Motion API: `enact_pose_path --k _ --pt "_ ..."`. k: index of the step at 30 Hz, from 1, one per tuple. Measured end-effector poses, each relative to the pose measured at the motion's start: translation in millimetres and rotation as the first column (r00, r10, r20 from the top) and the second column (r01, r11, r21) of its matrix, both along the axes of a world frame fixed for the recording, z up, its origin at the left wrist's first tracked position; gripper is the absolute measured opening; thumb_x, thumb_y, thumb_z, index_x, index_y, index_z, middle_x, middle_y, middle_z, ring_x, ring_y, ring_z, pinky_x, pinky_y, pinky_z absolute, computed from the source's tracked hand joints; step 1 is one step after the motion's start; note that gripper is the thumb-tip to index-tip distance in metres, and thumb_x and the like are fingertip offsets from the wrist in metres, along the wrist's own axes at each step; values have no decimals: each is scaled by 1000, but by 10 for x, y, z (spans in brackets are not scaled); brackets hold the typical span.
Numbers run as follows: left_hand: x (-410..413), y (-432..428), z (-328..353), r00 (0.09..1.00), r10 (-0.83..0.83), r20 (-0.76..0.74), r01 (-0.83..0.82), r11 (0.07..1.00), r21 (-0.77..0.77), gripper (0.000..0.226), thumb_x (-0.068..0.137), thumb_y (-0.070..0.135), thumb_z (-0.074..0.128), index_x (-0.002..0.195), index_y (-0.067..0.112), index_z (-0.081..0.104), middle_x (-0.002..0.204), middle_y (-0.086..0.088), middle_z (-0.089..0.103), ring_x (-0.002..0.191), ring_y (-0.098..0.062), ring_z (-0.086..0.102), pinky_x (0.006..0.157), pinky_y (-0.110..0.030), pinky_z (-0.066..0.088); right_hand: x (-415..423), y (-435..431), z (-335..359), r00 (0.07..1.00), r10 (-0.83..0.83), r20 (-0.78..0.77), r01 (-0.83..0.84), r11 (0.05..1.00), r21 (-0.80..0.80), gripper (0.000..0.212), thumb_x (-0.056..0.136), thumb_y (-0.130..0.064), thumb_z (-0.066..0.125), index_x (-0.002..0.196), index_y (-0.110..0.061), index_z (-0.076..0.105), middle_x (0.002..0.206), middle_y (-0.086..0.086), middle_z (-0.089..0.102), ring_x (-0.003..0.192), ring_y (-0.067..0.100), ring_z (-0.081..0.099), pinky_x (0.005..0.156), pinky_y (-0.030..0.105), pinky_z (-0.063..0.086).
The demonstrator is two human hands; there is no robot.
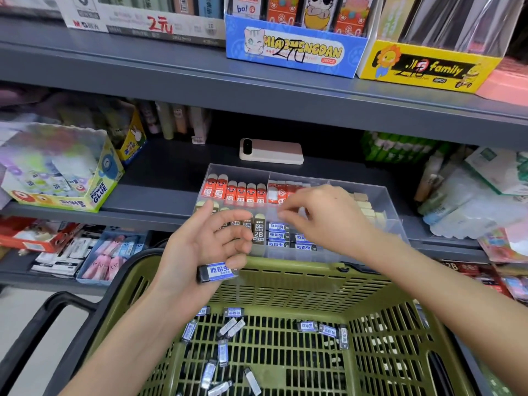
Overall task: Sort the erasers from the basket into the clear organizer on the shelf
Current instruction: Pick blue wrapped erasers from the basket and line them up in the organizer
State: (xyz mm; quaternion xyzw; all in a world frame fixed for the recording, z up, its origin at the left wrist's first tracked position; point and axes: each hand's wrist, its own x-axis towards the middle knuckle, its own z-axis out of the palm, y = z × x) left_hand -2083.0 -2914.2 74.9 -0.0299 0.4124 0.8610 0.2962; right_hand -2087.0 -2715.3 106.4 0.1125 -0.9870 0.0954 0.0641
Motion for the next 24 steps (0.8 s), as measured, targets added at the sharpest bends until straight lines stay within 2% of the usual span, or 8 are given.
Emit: enact_pose_path --k 2,6,8,11,15,18,20,24 --pt "10 31 19 1000 18 13 -18 1000 -1 48 88 45 49 98 3 70 82 -15 62 66 -19 56 47 -23 42 186 -166 97 974 144 -177 -194 931 -308 16 84 -38 64 89 -26 74 76 -13 62 66 -2 48 66 19 42" --pt "39 122 83 1000 23 4 -23 998 -51 45 83 48 51 91 9 72 81 -10 66 62 -18 61 52 -26 49 407 -409 48 920 339 -195 -378 901 -214 24 78 -38 72 96 -23 74 78 -1 52 76 15 47 64 33 44" --pt "51 154 120 1000 17 -16 -18 998 -58 44 81 49 51 85 12 74 80 -8 67 62 -18 63 55 -26 52 425 -424 14 924 335 -187 -369 907 -201 22 80 -36 70 95 -20 74 81 -1 50 79 16 44 65 37 44" --pt "68 168 128 993 29 -115 -41 994 -105 47 82 51 49 89 12 73 88 -9 67 74 -19 61 64 -28 51 431 -342 26 935 302 -185 -348 880 -322 24 83 -40 64 90 -19 72 86 -6 55 85 12 46 76 28 41" --pt "96 145 19 888 68 -454 -227 924 -306 39 90 45 48 98 11 66 98 -5 69 95 -20 64 78 -29 53 250 61 101 1000 5 -19 -13 887 -462 25 83 -51 54 86 -29 66 84 -14 66 81 2 57 74 21 42" --pt "134 82 -75 737 -27 -676 -395 794 -463 28 84 47 49 93 25 65 94 9 66 89 -8 62 79 -20 49 59 379 52 972 -166 164 192 969 -159 23 88 -48 55 92 -29 66 88 -12 68 87 11 61 80 34 48" --pt "163 47 -146 658 -96 -747 -456 739 -496 27 84 49 45 94 31 63 95 13 64 86 -6 60 76 -15 46 -15 432 -24 965 -178 190 163 982 91 28 90 -49 51 97 -28 67 92 -8 69 92 18 62 78 33 48" --pt "174 5 -241 624 -143 -768 -468 719 -514 26 86 46 45 95 30 64 97 15 63 95 -13 59 80 -18 45 -99 343 -195 997 -40 63 12 918 396 31 90 -50 50 97 -25 67 94 -1 67 98 22 59 59 26 33"
